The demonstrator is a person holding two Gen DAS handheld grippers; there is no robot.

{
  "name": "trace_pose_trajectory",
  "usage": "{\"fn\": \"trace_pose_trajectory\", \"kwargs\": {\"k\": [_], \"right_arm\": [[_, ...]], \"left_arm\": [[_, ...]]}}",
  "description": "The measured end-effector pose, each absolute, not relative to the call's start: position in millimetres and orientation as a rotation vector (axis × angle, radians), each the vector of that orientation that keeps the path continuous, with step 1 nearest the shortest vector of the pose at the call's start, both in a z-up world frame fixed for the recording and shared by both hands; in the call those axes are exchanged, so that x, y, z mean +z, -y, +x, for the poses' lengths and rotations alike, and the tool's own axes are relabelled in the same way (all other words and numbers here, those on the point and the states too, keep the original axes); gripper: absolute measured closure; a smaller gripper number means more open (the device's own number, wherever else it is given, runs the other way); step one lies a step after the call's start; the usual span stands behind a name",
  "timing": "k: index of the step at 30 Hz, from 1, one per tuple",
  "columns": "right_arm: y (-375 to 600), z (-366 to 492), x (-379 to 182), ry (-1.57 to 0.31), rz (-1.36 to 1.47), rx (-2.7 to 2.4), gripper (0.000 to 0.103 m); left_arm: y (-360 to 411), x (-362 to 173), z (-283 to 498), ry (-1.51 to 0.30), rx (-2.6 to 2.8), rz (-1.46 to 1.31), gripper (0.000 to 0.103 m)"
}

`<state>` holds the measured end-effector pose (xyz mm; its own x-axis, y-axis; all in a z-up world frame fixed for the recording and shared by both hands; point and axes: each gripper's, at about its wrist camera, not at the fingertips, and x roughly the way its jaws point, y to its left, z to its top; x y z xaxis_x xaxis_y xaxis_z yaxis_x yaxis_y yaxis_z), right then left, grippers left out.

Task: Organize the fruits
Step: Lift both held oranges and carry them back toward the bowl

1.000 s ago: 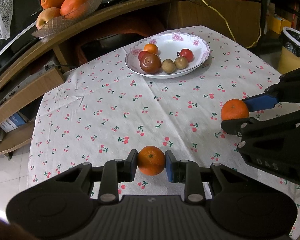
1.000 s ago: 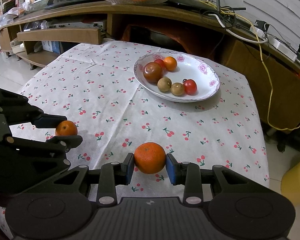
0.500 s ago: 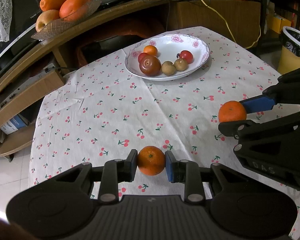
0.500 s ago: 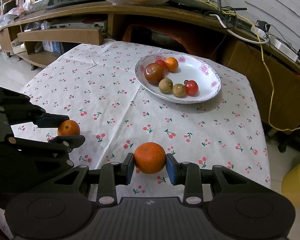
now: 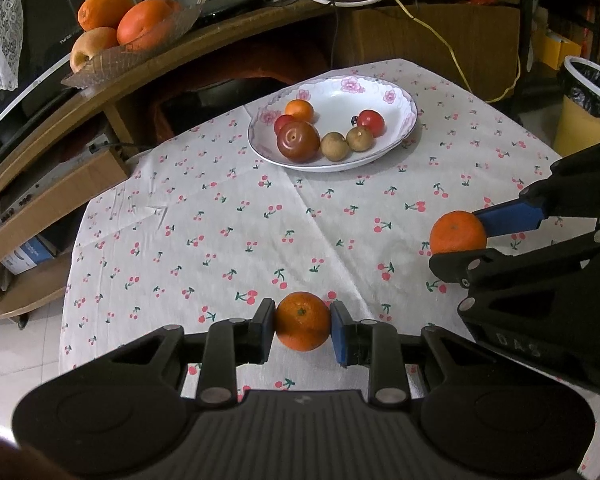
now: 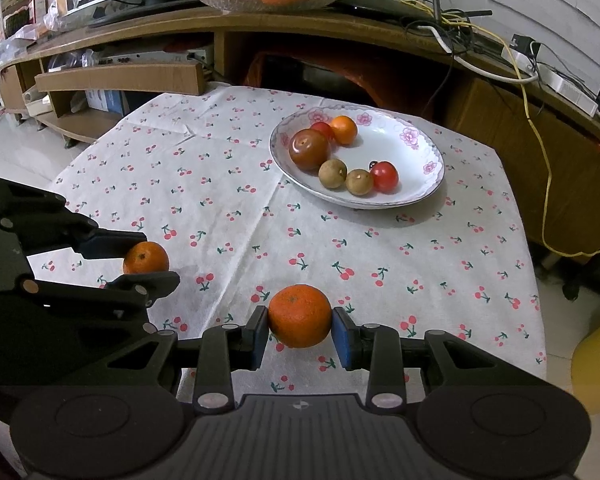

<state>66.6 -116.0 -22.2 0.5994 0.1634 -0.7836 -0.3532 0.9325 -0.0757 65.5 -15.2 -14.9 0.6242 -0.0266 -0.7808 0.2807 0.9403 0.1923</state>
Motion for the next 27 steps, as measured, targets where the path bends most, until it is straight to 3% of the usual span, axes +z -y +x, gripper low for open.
{"fn": "trace_pose_trajectory", "kwargs": {"k": [27], "right_arm": [[121.9, 74.1, -10.1, -0.848, -0.193, 0.289, 0.069]], "left_arm": [[20.9, -0.9, 75.6, -0.835, -0.184, 0.313, 0.068]]}}
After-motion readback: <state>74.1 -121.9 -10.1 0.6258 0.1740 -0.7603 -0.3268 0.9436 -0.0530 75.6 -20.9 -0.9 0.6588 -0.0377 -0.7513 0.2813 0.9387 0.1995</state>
